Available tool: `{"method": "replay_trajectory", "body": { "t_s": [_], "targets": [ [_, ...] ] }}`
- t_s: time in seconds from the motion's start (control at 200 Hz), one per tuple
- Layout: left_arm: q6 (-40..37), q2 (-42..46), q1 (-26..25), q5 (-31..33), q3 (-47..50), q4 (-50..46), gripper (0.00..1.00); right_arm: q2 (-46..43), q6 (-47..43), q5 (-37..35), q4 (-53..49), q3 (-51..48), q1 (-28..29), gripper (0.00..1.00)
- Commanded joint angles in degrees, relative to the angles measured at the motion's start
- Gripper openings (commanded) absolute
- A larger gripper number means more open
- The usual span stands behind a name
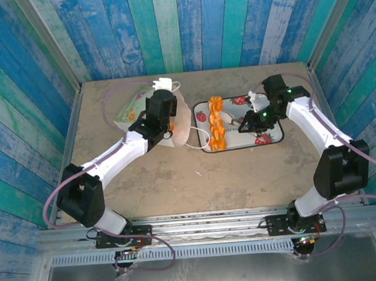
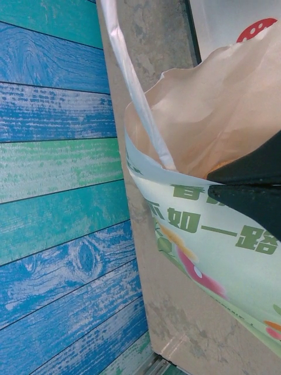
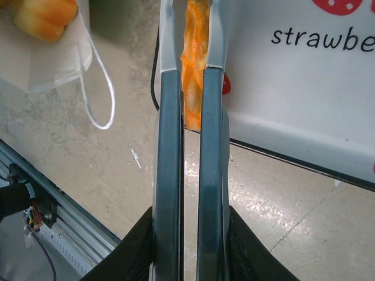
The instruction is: Take the fake bread out of the paper bag
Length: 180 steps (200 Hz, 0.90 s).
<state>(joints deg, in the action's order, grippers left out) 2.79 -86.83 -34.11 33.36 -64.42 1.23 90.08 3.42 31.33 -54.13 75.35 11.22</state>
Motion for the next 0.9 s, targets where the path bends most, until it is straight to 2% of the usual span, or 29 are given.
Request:
{"method": "replay_trajectory", "body": {
  "t_s": [0.0, 0.466, 0.611, 0.701, 0.896],
  "targets": [
    [-0.24, 4.71, 0.09, -0.38, -0.16, 2.89, 0.00, 2.16, -1.23, 2.10, 1.37, 1.98, 0.73, 0.02],
    [0.18, 3.59, 0.09, -0.56, -0.79, 2.61, 0.00, 15.36, -1.12, 9.02, 3.32, 10.45, 1.36, 0.02],
    [0.11, 3.74, 0.09, -0.49, -0.70, 2.63, 0.00, 18.48, -1.57, 8.49, 2.40, 12.26, 1.35, 0.02],
    [0.20, 3.68, 0.08, -0.49, -0.70, 2.70, 0.00, 19.63, -1.54, 7.13, 1.77, 12.93, 1.24, 0.04],
    [0.28, 3.44, 0.13, -0.41, -0.88, 2.67, 0.00, 20.75, -0.51, 5.44, 1.53, 12.68, 0.70, 0.14]
  ]
}}
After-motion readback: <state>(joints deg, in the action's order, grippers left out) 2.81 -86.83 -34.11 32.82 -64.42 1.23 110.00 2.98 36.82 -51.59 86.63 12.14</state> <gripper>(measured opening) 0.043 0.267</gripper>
